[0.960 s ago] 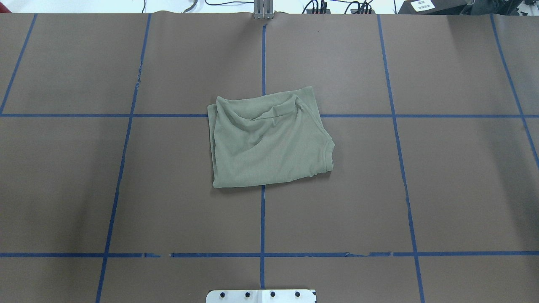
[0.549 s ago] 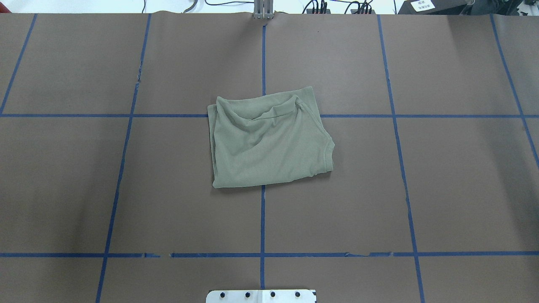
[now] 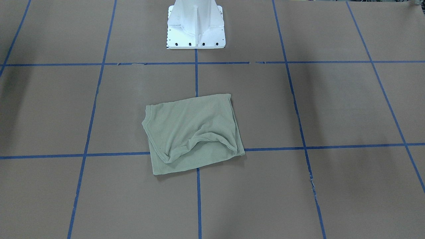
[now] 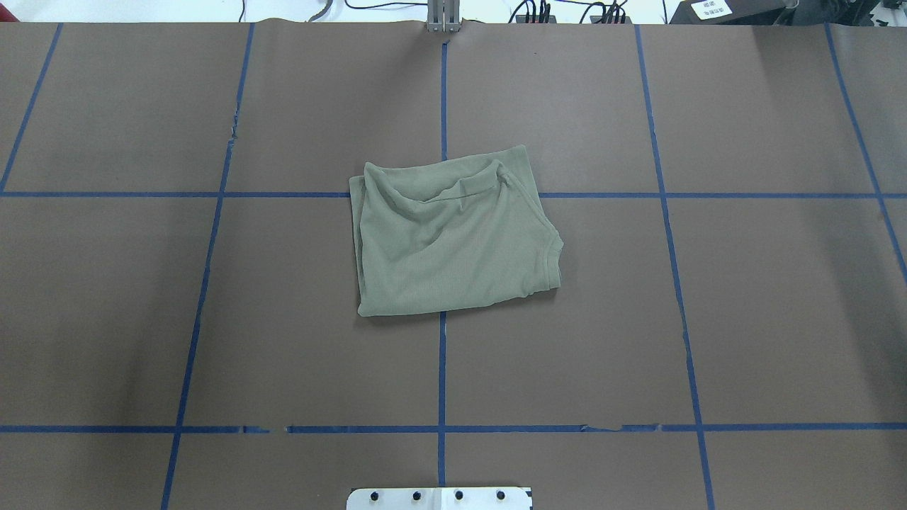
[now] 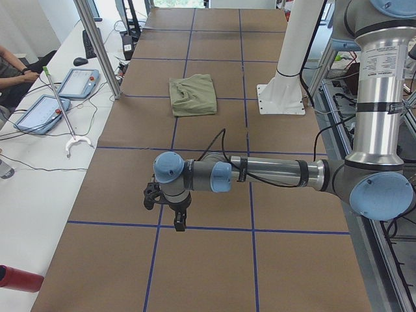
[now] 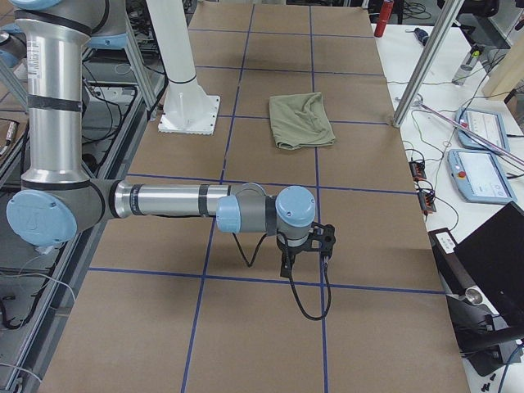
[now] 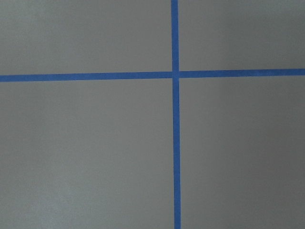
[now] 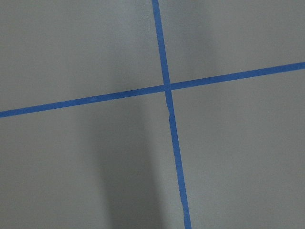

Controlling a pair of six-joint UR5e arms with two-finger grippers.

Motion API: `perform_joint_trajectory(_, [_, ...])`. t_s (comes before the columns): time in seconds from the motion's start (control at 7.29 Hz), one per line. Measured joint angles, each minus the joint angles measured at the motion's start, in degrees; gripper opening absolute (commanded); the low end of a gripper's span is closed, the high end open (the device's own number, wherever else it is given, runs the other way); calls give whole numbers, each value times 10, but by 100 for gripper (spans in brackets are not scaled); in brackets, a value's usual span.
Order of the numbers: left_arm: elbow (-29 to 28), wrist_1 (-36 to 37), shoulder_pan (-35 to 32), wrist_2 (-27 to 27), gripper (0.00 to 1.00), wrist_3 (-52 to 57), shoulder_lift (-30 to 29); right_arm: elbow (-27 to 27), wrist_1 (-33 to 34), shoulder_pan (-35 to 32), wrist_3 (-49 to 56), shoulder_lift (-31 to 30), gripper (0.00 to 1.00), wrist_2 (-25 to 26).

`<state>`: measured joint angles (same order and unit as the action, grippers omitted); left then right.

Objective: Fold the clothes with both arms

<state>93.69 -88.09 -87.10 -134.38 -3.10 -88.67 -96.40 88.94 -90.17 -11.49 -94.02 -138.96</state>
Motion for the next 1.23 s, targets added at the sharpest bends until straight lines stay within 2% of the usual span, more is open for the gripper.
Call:
perform_joint_trajectory(0.82, [1,-1,0,-1,100,-3,-2,3,7,1,-13,1,100,12])
perform_joint_trajectory(1.23, [1,-2,0,-1,100,-3,-2,2,8,6,-3,0,100,69])
